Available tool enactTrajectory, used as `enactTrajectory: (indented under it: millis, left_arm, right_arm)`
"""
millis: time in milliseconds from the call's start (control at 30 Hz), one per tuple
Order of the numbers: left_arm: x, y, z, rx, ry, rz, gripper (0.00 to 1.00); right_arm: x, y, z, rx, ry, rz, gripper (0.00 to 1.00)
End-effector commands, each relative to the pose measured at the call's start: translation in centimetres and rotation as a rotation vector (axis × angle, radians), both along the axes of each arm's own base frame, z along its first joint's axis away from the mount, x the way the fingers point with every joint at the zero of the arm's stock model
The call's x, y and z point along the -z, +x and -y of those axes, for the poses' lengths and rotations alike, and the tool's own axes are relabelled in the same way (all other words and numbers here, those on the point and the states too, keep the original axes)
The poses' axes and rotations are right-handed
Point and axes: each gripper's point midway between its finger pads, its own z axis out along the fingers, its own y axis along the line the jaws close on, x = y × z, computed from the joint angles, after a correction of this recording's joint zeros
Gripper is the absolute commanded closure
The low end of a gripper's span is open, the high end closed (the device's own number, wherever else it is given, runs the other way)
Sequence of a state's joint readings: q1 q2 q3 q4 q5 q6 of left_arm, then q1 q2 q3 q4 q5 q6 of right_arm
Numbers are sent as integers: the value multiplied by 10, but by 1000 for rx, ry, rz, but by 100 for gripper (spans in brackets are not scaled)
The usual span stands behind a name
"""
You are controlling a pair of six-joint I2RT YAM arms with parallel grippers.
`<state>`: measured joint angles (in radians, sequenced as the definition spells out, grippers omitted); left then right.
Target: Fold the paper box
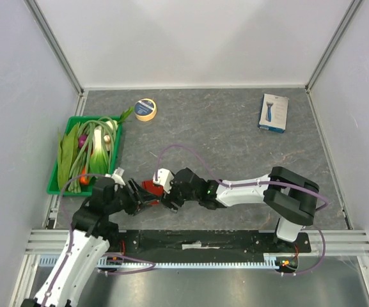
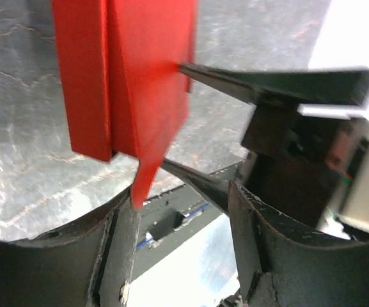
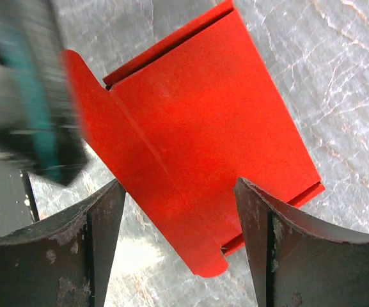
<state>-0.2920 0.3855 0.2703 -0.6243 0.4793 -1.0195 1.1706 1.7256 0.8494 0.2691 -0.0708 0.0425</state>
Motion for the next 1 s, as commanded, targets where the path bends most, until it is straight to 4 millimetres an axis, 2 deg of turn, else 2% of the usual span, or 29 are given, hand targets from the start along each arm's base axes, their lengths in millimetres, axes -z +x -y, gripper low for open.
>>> enactTrajectory:
  millis: [0, 33, 100, 133, 167, 300, 367, 400, 433, 500, 533, 567, 633, 700, 733, 833, 867, 900, 967]
  left_arm:
    - [-67, -3, -8, -34, -13, 167, 37]
    - [-93, -4, -10, -35, -21, 218, 37]
    - [-105, -4, -11, -23, 7, 207, 40]
    - [-119, -4, -10, -12, 7, 227, 41]
    - [-122, -5, -9, 9, 10, 214, 41]
    - [-110, 4, -10, 24, 75, 139, 41]
    - [-98, 19, -11, -18, 85, 168, 43]
    - [-103, 37, -9, -53, 63, 228, 46]
    - [-75, 43, -8, -69, 75, 171, 48]
    - [-57, 59, -3, -82, 61, 159, 65]
    - [-38, 72, 0, -87, 71, 139, 71]
    - [-33, 82, -2, -103, 91, 150, 79]
    - [-21, 97, -7, -112, 152, 174, 82]
    - [-5, 103, -7, -83, 185, 170, 87]
    - [5, 105, -13, -107, 221, 154, 88]
    - [33, 101, -27, -120, 314, 110, 93]
    - [37, 101, -28, -123, 317, 114, 93]
    - [48, 95, -29, -116, 323, 95, 93]
    - [53, 95, -27, -113, 308, 88, 94]
  right_arm:
    - [32, -12, 11, -19, -76, -159, 23]
    - [33, -10, 12, -10, -78, -167, 23]
    - [35, -10, 12, -4, -79, -179, 23]
    - [36, -7, 13, 5, -79, -182, 23]
    - [36, -7, 13, 5, -78, -187, 23]
    - [30, -5, 8, 8, -60, -201, 23]
    - [27, -6, 6, 11, -42, -219, 23]
    - [26, -5, 6, 22, -34, -226, 23]
    - [21, -5, 3, 27, -8, -229, 23]
    - [14, -7, 3, 50, 30, -270, 23]
    - [9, -6, 1, 56, 55, -278, 23]
    - [5, -8, 1, 59, 73, -296, 23]
    - [-3, -9, -1, 76, 108, -322, 23]
    - [-10, -5, 0, 123, 134, -355, 23]
    - [-13, -3, 1, 142, 145, -369, 23]
    - [-30, 9, 12, 260, 209, -432, 23]
    - [-28, 11, 18, 300, 215, -462, 24]
    - [-27, 21, 26, 367, 219, -475, 24]
    - [-25, 22, 38, 436, 223, -524, 26]
